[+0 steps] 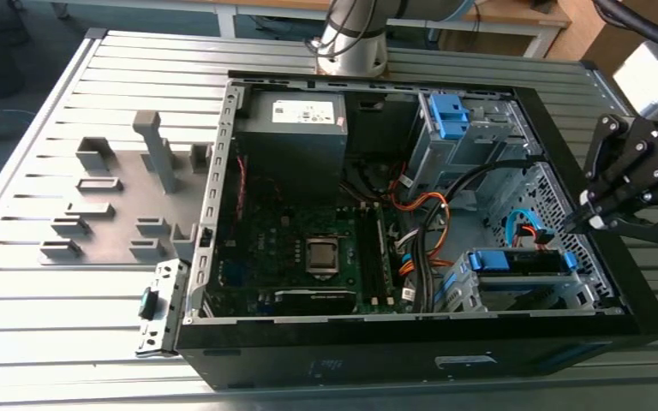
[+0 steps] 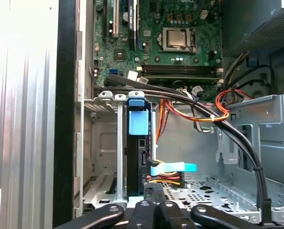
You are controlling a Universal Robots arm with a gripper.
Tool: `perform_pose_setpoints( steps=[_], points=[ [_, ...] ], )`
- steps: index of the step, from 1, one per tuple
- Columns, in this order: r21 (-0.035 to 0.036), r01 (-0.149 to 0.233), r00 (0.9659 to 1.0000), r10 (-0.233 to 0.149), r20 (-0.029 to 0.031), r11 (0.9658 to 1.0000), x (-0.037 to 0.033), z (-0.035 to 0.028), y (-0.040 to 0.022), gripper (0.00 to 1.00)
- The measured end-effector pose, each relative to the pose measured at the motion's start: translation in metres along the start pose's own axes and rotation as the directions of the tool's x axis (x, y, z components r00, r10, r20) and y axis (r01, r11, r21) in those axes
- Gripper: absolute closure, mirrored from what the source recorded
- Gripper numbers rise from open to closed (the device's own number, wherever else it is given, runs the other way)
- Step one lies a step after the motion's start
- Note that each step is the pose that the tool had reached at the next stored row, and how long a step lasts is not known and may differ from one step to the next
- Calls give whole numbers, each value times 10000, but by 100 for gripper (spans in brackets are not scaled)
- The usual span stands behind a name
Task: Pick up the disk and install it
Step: 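Insert the first disk wire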
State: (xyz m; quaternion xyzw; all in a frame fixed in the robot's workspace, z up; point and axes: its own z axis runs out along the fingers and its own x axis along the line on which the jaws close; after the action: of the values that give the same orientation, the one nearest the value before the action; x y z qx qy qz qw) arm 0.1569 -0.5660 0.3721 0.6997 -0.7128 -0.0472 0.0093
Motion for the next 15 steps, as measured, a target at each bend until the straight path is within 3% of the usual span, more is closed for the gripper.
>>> perform_pose_setpoints(
  steps=[11, 15],
  points=[
    [0, 0, 10000, 0, 3, 10000, 0, -1, 0, 89],
    [0, 0, 10000, 0, 5, 10000, 0, -1, 0, 71]
  ],
)
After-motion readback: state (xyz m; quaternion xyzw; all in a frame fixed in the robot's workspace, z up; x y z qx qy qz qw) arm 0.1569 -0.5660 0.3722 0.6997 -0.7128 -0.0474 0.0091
